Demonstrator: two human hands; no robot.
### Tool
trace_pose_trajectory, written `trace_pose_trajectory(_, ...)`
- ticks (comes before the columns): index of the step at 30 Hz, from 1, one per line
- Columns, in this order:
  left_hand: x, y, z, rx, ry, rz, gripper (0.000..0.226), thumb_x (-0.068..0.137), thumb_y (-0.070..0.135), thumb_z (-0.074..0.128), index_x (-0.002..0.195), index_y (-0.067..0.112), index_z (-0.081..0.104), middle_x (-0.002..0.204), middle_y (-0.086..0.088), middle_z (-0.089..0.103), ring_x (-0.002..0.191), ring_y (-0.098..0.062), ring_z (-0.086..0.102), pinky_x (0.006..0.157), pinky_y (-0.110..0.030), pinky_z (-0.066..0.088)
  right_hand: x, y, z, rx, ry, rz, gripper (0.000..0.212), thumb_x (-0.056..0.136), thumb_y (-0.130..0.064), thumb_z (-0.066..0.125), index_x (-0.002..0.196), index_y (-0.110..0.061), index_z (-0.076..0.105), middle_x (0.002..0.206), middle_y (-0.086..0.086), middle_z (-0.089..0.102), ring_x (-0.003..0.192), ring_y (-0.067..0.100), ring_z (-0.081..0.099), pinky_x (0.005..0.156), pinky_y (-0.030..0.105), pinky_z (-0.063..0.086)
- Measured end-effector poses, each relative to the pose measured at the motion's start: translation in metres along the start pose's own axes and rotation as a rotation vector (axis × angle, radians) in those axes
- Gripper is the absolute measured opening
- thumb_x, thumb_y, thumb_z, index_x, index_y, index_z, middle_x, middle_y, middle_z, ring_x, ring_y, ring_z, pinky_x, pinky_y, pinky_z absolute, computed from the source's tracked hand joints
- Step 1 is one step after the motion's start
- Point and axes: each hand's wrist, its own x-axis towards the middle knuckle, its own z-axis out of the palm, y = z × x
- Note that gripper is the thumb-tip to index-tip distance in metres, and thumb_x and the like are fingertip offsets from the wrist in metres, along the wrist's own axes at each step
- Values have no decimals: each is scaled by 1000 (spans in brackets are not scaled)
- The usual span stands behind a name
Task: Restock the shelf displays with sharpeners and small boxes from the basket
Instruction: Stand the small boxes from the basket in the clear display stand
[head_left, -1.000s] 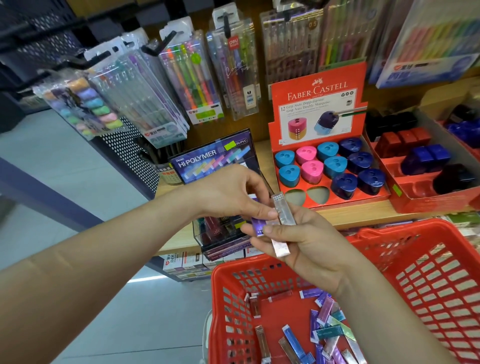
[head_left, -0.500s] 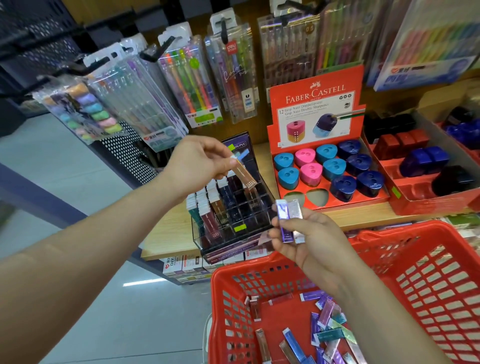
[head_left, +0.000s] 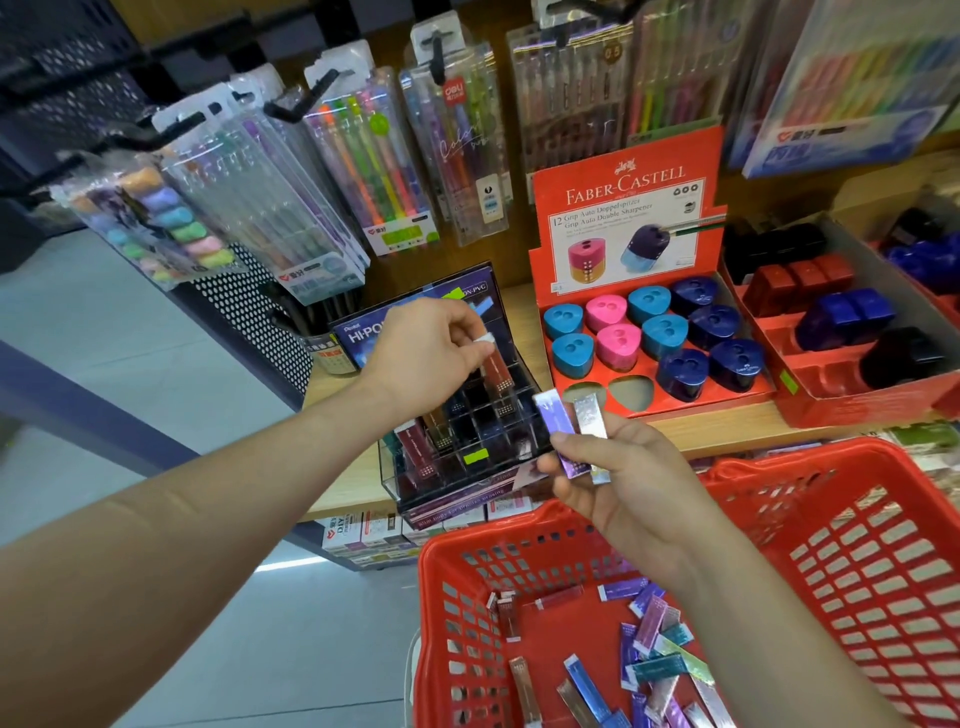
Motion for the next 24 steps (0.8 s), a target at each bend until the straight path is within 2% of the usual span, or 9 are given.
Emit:
trace_pose_trajectory(8, 2, -9, 3, 126, -49, 45, 8, 85, 28, 71, 83, 22, 65, 74, 10, 63, 74, -9, 62, 77, -30, 53, 0, 1, 2, 44, -3, -1, 21, 88, 5, 61, 108, 1, 63, 74, 8, 66, 62, 14, 66, 50, 18, 51)
trace_pose_trajectory(14, -1, -6, 21, 364, -60, 235, 17, 86, 34, 68, 91, 18, 63, 89, 3, 60, 84, -16, 57, 71, -30, 45, -1, 5, 6, 2, -6, -28, 25, 85, 7, 63, 107, -5, 63, 76, 8, 65, 59, 13, 63, 47, 16, 47)
trace_pose_trajectory(17, 0, -6, 22, 439, -72, 242, 18, 85, 34, 68, 91, 21, 59, 91, 4, 56, 87, -17, 55, 74, -32, 44, -1, 5, 6, -37, -9, -44, 28, 85, 8, 63, 110, -5, 62, 77, 8, 64, 57, 12, 61, 46, 16, 43)
trace_pose_trajectory(19, -1, -1, 18, 337, -57, 193, 17, 83, 34, 70, 91, 22, 61, 90, 6, 57, 83, -12, 55, 77, -35, 48, -1, 5, 6, -96, -8, -63, 30, 85, 8, 63, 111, -7, 62, 75, 5, 64, 58, 12, 61, 46, 17, 42)
trace_pose_trajectory(21, -4, 13, 10, 42, -113, 124, 8, 86, 31, 69, 89, 25, 67, 83, 14, 62, 74, -1, 55, 73, -28, 49, -1, 5, 6, -191, -5, -93, 31, 84, 8, 65, 110, -9, 63, 74, 7, 64, 58, 12, 62, 46, 17, 41)
trace_pose_trajectory(23, -9, 31, 1, -263, -346, 70, 5, 86, 29, 69, 87, 25, 71, 76, 15, 68, 69, 4, 60, 69, -19, 48, -2, 4, 7, -302, -10, -133, 26, 83, 7, 68, 104, -7, 64, 78, 14, 65, 55, 10, 62, 46, 17, 40)
trace_pose_trajectory(24, -12, 39, -2, -294, -461, 87, 6, 85, 27, 71, 87, 23, 73, 75, 12, 70, 68, 2, 62, 67, -17, 48, -3, 4, 8, -356, -21, -155, 21, 82, 6, 69, 100, -5, 66, 79, 17, 66, 55, 9, 62, 47, 16, 40)
